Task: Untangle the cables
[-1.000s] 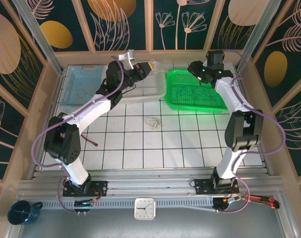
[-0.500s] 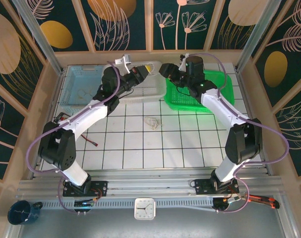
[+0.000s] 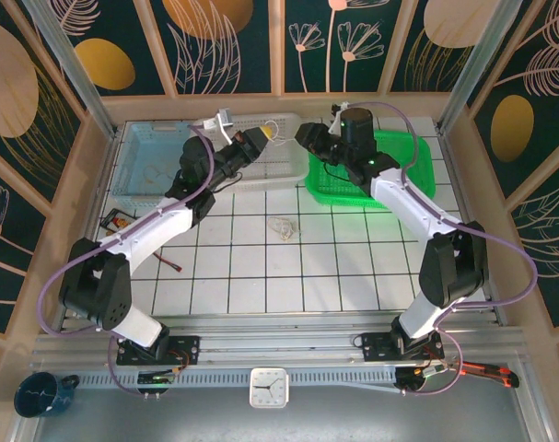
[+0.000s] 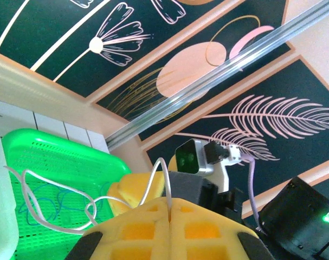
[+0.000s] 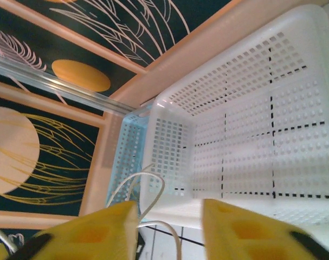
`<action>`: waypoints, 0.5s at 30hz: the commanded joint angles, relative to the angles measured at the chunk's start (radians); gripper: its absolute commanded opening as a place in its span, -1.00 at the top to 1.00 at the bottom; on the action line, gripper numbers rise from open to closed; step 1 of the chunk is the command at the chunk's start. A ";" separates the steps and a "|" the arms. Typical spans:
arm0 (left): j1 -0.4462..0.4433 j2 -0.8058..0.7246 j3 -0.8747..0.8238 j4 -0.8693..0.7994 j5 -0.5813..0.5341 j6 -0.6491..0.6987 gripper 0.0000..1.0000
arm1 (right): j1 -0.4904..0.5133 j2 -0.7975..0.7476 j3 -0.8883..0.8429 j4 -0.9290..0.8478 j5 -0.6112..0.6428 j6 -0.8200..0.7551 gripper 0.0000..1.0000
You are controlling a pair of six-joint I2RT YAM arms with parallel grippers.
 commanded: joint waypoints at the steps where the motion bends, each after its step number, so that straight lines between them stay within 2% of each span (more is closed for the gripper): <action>1: 0.010 -0.036 -0.026 0.078 -0.013 -0.033 1.00 | 0.018 -0.049 -0.021 0.026 0.032 0.000 0.59; 4: 0.009 -0.051 -0.047 0.087 -0.016 -0.036 1.00 | 0.020 -0.059 -0.031 0.042 0.038 0.002 0.98; 10: 0.010 -0.082 -0.140 0.134 -0.008 -0.035 1.00 | 0.021 -0.075 -0.010 0.039 0.056 -0.016 1.00; 11: 0.010 -0.091 -0.169 0.149 -0.017 -0.033 0.85 | 0.022 -0.076 -0.001 0.035 0.060 -0.029 1.00; 14: 0.010 -0.126 -0.255 0.196 -0.036 0.004 -0.24 | 0.026 -0.081 0.014 0.029 0.071 -0.079 1.00; 15: 0.010 -0.142 -0.284 0.203 -0.047 0.027 -0.48 | 0.030 -0.086 0.013 0.033 0.079 -0.098 1.00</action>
